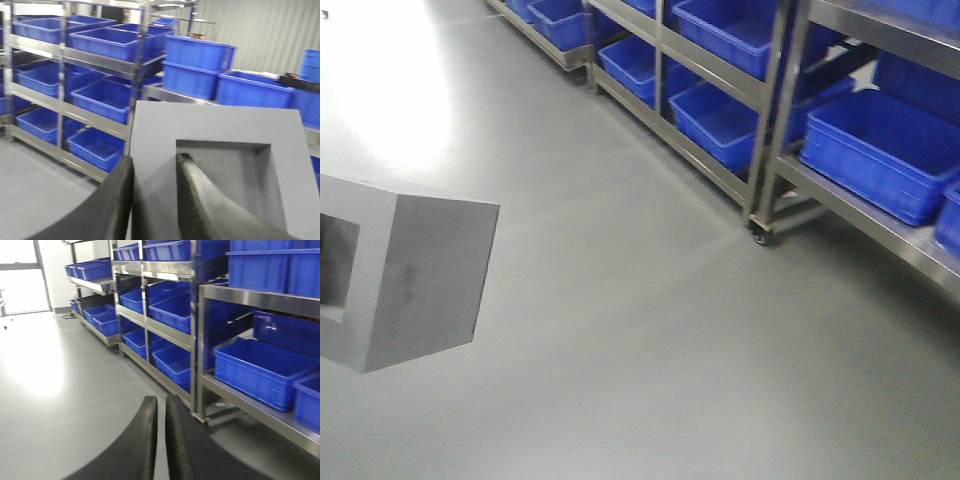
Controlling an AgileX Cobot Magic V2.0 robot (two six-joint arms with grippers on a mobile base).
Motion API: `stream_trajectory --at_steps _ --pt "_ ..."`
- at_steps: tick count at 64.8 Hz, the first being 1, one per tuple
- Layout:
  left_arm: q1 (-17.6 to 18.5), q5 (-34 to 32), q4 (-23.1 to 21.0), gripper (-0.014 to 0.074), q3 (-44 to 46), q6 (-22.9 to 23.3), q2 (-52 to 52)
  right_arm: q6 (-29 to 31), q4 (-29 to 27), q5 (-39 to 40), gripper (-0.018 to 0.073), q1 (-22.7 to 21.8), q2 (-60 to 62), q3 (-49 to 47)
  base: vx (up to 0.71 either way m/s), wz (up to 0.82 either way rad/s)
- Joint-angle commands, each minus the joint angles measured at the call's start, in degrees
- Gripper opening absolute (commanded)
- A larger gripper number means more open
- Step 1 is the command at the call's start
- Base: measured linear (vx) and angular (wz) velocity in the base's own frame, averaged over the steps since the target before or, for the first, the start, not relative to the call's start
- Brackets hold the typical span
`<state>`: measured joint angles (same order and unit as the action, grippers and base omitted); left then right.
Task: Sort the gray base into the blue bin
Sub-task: 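Drive down the aisle between the blue bin shelves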
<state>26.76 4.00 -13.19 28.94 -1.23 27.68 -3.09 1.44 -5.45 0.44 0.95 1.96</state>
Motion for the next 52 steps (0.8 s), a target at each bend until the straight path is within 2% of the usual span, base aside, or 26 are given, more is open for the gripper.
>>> stream_trajectory --at_steps 1,52 --pt "0.33 -6.14 -0.75 -0.0006 1.8 0.38 0.02 0.38 0.37 4.53 -0.0004 -0.21 0.51 -0.22 0.41 0.36" --pt "0.33 -5.97 -0.75 -0.0006 1.8 0.38 0.02 0.38 0.37 4.53 -0.0004 -0.21 0.51 -0.22 0.46 0.3"
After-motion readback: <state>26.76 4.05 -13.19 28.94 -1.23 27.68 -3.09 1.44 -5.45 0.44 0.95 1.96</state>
